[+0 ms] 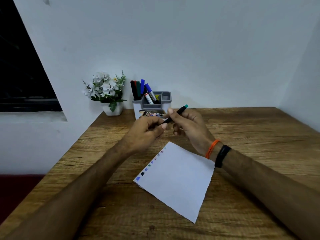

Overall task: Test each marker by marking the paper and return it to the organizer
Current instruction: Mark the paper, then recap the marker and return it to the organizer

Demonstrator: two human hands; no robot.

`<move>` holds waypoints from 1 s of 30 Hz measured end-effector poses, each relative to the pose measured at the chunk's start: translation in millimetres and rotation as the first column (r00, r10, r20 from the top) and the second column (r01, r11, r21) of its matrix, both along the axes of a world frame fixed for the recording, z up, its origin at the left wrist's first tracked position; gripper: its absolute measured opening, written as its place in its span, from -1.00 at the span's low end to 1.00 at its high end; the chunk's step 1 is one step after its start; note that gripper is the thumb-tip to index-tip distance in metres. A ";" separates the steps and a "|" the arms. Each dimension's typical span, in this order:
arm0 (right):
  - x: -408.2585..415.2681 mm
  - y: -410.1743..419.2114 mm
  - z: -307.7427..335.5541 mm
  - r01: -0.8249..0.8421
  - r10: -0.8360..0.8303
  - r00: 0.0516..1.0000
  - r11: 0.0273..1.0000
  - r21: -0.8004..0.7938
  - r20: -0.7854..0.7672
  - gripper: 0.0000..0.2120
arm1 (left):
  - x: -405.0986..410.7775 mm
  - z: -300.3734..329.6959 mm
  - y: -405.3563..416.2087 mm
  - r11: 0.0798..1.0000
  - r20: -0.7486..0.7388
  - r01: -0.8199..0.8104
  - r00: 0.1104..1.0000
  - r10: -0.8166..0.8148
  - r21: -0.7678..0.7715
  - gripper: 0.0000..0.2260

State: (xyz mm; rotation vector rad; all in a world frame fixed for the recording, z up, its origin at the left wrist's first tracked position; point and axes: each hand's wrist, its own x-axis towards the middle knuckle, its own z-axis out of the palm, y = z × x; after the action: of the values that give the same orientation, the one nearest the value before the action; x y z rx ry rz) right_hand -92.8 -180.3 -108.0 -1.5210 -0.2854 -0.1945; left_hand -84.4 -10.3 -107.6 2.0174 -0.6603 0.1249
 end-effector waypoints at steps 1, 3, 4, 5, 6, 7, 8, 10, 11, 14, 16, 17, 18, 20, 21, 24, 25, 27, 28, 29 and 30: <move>-2.3 2.1 0.2 -0.011 0.011 1.000 0.999 -0.033 0.009 -0.77 | 0.2 -1.2 -0.3 1.000 0.046 0.005 0.999 -0.005 0.010 -0.84; -6.3 5.7 -0.3 -0.038 0.039 0.999 0.997 -0.063 0.013 -0.79 | -1.6 -2.6 -2.4 0.999 0.133 -0.007 0.991 0.001 0.047 -0.85; -7.7 6.7 -0.3 -0.050 0.051 0.999 0.996 -0.071 0.013 -0.79 | -2.3 -2.9 -3.9 0.997 0.168 -0.026 0.986 0.014 0.070 -0.85; -8.7 6.9 -0.4 -0.061 0.062 0.998 0.995 -0.078 0.008 -0.76 | -3.0 -3.3 -5.4 0.995 0.196 -0.047 0.980 0.028 0.091 -0.85; -8.6 6.3 -0.5 -0.069 0.069 0.998 0.994 -0.084 -0.002 -0.72 | -3.7 -3.5 -7.1 0.993 0.218 -0.060 0.975 0.036 0.104 -0.84; -8.8 5.5 0.0 -0.075 0.074 0.997 0.994 -0.084 -0.018 -0.68 | -4.3 -3.7 -8.8 0.993 0.232 -0.059 0.972 0.034 0.105 -0.84; -8.6 4.6 0.3 -0.077 0.075 0.997 0.994 -0.081 -0.036 -0.66 | -4.4 -3.8 -9.9 0.994 0.234 -0.047 0.972 0.023 0.096 -0.84; -7.7 2.6 1.2 -0.084 0.080 0.994 0.995 -0.056 -0.071 -0.66 | -2.8 -3.4 -10.8 0.996 0.213 -0.018 0.977 0.000 0.085 -0.83; -6.5 1.6 1.3 -0.088 0.085 0.993 0.996 -0.034 -0.086 -0.65 | -1.8 -3.1 -10.6 0.996 0.199 -0.001 0.980 -0.016 0.085 -0.82; -1.2 -1.7 -0.6 -0.105 0.104 0.989 0.995 -0.002 -0.109 -0.69 | -1.0 -2.8 -10.5 0.994 0.153 0.091 0.983 -0.098 0.056 -0.81; 1.2 -3.6 -2.0 -0.131 0.131 0.985 0.991 0.015 -0.115 -0.76 | -3.7 -2.4 -10.6 0.993 0.118 0.120 0.986 -0.122 0.025 -0.82; 2.4 -4.8 -2.3 -0.137 0.140 0.983 0.990 0.031 -0.116 -0.75 | -4.6 -2.2 -10.8 0.993 0.092 0.120 0.988 -0.120 0.010 -0.81; 3.4 -6.2 -2.0 -0.139 0.144 0.983 0.989 0.051 -0.117 -0.73 | -4.5 -2.4 -9.5 0.995 0.066 0.097 0.993 -0.097 0.009 -0.77; 4.7 -11.1 1.9 -0.133 0.145 0.981 0.986 0.100 -0.127 -0.67 | -5.0 -1.6 -4.6 0.999 0.026 0.013 1.000 -0.014 0.052 -0.61; 4.7 -14.6 5.3 -0.126 0.143 0.980 0.985 0.120 -0.139 -0.64 | -4.1 -1.0 -0.8 0.997 -0.003 -0.015 1.000 0.015 0.071 -0.56; 2.1 -24.3 13.5 -0.110 0.130 0.976 0.987 0.121 -0.176 -0.56 | -0.8 3.7 11.6 0.993 -0.090 0.010 0.996 0.000 0.119 -0.54; -0.1 -25.8 14.3 -0.097 0.114 0.978 0.990 0.102 -0.176 -0.57 | 0.0 5.4 14.2 0.987 -0.097 0.033 0.995 -0.018 0.156 -0.53; -7.0 -26.1 12.6 -0.059 0.064 0.988 0.998 0.035 -0.140 -0.72 | 1.8 5.1 17.1 0.973 -0.127 0.067 0.991 -0.040 0.220 -0.48; -10.7 -25.7 9.8 -0.044 0.043 0.992 0.999 -0.009 -0.119 -0.80 | 4.1 3.0 18.8 0.968 -0.154 0.076 0.987 -0.039 0.240 -0.44; -14.8 -25.4 6.5 -0.042 0.036 0.993 0.998 -0.048 -0.110 -0.86 | 5.3 1.9 19.3 0.964 -0.182 0.089 0.982 -0.044 0.252 -0.41; -18.6 -24.8 3.0 -0.049 0.040 0.992 0.996 -0.074 -0.120 -0.89 | 7.0 0.3 20.6 0.959 -0.200 0.103 0.978 -0.050 0.265 -0.40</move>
State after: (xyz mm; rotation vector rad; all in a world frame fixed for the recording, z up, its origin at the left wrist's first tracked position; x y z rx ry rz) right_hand -111.5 -205.0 -105.0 -1.5942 -0.2342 -0.0577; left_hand -77.4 10.3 -107.3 2.2299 -0.6599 -0.2172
